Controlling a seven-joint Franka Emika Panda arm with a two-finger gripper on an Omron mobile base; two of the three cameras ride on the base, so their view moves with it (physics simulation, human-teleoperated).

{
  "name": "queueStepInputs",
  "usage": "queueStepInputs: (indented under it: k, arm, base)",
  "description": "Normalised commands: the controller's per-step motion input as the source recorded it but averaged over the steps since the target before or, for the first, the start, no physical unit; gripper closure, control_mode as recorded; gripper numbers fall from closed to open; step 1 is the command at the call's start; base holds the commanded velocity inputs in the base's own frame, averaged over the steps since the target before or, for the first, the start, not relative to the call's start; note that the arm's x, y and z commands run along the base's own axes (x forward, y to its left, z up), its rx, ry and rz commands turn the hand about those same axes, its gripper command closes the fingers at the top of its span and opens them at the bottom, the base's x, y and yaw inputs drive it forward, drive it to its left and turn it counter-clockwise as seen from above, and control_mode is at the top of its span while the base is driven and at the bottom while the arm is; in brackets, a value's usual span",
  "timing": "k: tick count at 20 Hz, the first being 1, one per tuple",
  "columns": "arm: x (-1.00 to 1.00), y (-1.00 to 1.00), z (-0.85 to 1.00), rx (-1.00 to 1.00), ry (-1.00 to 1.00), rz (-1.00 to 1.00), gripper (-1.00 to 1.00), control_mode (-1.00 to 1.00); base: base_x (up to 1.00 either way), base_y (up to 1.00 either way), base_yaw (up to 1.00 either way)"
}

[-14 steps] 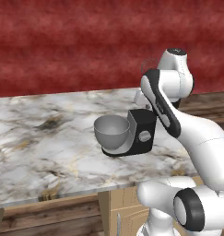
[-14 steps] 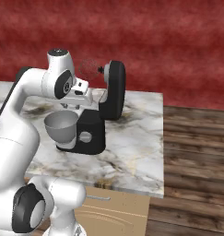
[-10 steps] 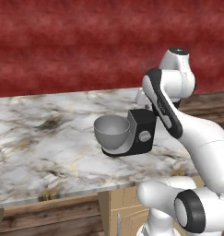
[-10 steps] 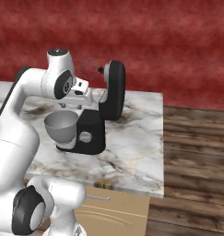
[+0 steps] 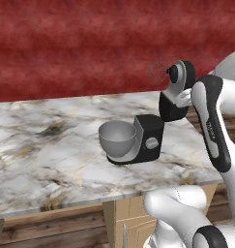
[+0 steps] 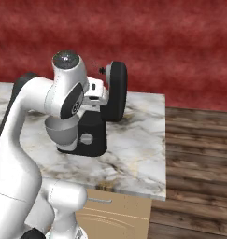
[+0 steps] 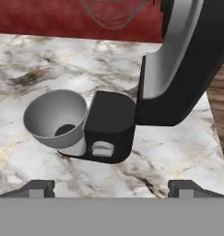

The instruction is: Close the stand mixer head.

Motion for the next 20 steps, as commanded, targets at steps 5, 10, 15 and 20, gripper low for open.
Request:
queueStepInputs:
  k: [5, 10, 15, 20]
  arm:
    - [-0.1, -0.71, 0.49, 0.06, -0.34, 0.2, -1.0, -1.0]
    - [0.17, -0.65, 0.33, 0.17, -0.17, 0.19, -1.0, -1.0]
    - [0.26, -0.42, 0.14, 0.12, -0.05, 0.19, -1.0, -1.0]
    - [0.5, -0.17, -0.02, 0.02, -0.04, 0.18, -1.0, -1.0]
  base:
    - [0.0, 0.0, 0.0]
    - [0.0, 0.0, 0.0]
    - [0.0, 0.0, 0.0]
    - [0.0, 0.0, 0.0]
